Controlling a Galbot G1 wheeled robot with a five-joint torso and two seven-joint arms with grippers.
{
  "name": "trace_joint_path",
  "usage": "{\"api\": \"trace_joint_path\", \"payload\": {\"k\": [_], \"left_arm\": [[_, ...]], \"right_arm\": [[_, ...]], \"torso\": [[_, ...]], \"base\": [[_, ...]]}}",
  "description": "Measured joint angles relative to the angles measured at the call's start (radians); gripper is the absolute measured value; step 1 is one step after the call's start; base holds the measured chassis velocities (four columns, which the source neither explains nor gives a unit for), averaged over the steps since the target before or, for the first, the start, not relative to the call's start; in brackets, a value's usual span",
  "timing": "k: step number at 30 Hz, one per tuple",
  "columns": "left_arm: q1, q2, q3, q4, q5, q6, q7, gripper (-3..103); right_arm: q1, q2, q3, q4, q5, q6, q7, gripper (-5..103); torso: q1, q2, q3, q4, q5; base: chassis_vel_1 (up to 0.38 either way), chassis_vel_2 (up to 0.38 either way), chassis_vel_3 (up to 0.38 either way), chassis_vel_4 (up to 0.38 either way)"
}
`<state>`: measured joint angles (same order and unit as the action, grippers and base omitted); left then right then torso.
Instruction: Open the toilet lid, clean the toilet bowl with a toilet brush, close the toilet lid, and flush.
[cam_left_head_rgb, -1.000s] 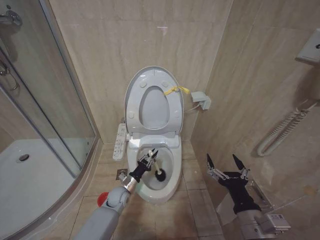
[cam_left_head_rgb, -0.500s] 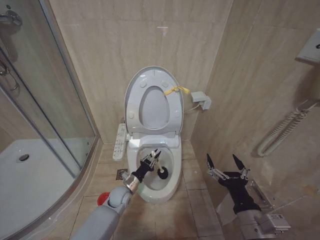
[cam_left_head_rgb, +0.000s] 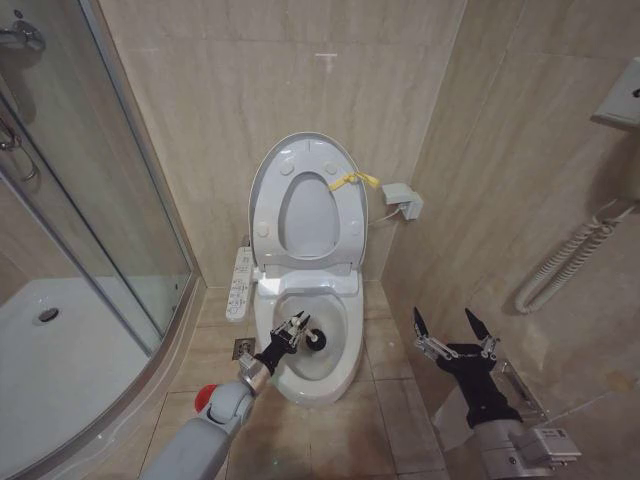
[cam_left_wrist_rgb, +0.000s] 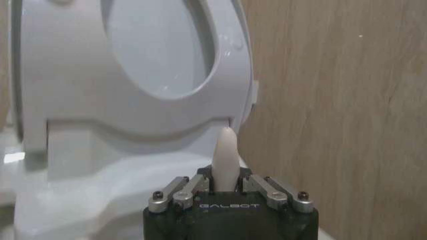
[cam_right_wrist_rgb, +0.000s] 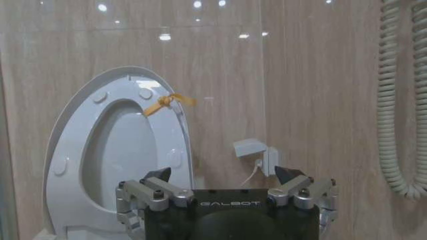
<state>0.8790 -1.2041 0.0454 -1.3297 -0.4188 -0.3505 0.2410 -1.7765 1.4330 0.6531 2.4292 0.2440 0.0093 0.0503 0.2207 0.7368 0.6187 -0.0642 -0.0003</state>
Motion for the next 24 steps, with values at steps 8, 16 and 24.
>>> {"api": "trace_joint_path", "payload": {"k": [8, 16, 24], "left_arm": [[0.039, 0.133, 0.013, -0.252, -0.137, 0.129, -0.063, 22], [0.080, 0.116, -0.003, -0.187, -0.129, 0.121, -0.018, 22], [0.057, 0.024, -0.013, -0.049, -0.087, 0.061, 0.008, 22]], "right_arm": [[0.000, 0.000, 0.000, 0.000, 0.000, 0.000, 0.000, 100], [0.000, 0.000, 0.000, 0.000, 0.000, 0.000, 0.000, 100], [0.000, 0.000, 0.000, 0.000, 0.000, 0.000, 0.000, 100]], "torso": [[0.000, 0.000, 0.000, 0.0004, 0.0004], [0.000, 0.000, 0.000, 0.0003, 0.0003], [0.000, 0.000, 0.000, 0.0003, 0.0003]], "base": [[0.000, 0.000, 0.000, 0.000], [0.000, 0.000, 0.000, 0.000], [0.000, 0.000, 0.000, 0.000]]}}
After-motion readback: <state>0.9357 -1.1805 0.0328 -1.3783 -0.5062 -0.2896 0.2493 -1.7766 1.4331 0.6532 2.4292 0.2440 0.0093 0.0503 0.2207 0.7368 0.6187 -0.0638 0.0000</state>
